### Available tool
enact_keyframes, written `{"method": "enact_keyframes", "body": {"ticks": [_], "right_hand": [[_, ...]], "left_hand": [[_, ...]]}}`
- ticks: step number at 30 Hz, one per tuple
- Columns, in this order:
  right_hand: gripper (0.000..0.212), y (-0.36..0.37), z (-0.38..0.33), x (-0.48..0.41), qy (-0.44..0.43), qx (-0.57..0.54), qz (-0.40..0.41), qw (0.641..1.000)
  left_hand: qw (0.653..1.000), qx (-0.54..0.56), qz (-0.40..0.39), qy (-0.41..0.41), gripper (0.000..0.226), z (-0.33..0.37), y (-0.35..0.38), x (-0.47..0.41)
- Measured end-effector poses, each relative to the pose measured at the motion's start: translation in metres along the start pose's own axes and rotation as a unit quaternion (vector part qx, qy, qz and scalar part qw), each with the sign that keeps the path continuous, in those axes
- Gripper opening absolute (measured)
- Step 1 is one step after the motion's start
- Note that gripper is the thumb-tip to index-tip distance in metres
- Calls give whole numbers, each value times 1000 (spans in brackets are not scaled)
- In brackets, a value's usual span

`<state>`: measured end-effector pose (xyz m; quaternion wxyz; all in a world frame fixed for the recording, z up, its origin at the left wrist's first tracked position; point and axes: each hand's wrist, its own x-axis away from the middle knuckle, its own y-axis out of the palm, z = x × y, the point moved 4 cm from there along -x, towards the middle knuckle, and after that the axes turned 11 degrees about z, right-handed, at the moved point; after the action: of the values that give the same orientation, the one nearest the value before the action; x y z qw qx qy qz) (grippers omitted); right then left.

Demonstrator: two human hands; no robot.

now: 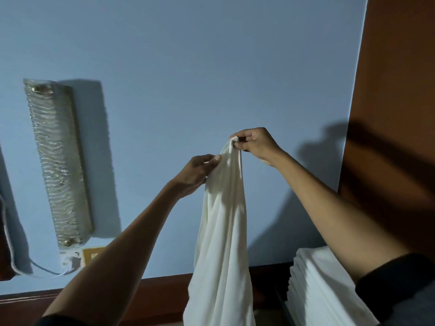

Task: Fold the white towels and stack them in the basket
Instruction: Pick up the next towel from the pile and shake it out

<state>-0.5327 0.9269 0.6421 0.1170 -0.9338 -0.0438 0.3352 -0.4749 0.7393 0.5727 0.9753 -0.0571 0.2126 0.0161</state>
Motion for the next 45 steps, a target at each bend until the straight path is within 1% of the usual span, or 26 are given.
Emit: {"method": "enact_keyframes", "body": {"ticks": [2, 3, 5, 7, 9, 11, 12, 14, 15, 16, 21, 23, 27, 33, 36, 40, 45], "right_hand": [[22, -1, -2, -5, 7, -4, 12, 1000], [21, -3, -3, -7, 9, -8, 19, 1000], [22, -9, -3, -12, 13, -14, 33, 999], [22, -13, 1, -16, 14, -7, 50, 999], [24, -16, 8, -19, 16, 6, 80, 997], [23, -19, 20, -24, 23, 28, 117, 992], [23, -20, 28, -26, 29, 43, 133, 990], [21, -20, 42, -28, 46, 61, 161, 984], [21, -20, 47, -28, 54, 66, 174, 981], [21, -19, 51, -27, 59, 70, 187, 978], [22, -9, 60, -28, 82, 83, 235, 965], [22, -7, 62, -31, 92, 88, 250, 960], [22, -9, 70, -38, 104, 81, 264, 955], [22, -9, 66, -46, 104, 58, 272, 955], [21, -19, 60, -53, 104, 40, 290, 951], [21, -39, 56, -59, 101, 14, 319, 942], [21, -59, 65, -54, 110, -5, 353, 929]], "left_hand": [[998, -48, 3, 30, 27, -6, 3, 1], [993, -102, 23, 58, 20, -10, 2, 0], [980, -167, 57, 90, 17, -18, -1, 0], [978, -187, 49, 73, 20, -29, -6, -1], [974, -217, 31, 48, 35, -41, -13, -1], [980, -199, 11, 24, 47, -48, -21, 2], [984, -181, 0, 8, 47, -52, -26, 4], [987, -160, -23, -23, 33, -62, -36, 10], [985, -164, -33, -35, 25, -68, -42, 14], [983, -178, -36, -40, 21, -76, -47, 17], [960, -274, 9, -57, 21, -116, -71, 29], [952, -296, 26, -69, 17, -126, -80, 37], [950, -292, 60, -91, 15, -143, -102, 49], [938, -311, 66, -138, 14, -179, -117, 66], [920, -349, 63, -168, 14, -198, -122, 74], [896, -397, 77, -183, 11, -207, -129, 80], [873, -430, 121, -195, 9, -208, -151, 82]]}}
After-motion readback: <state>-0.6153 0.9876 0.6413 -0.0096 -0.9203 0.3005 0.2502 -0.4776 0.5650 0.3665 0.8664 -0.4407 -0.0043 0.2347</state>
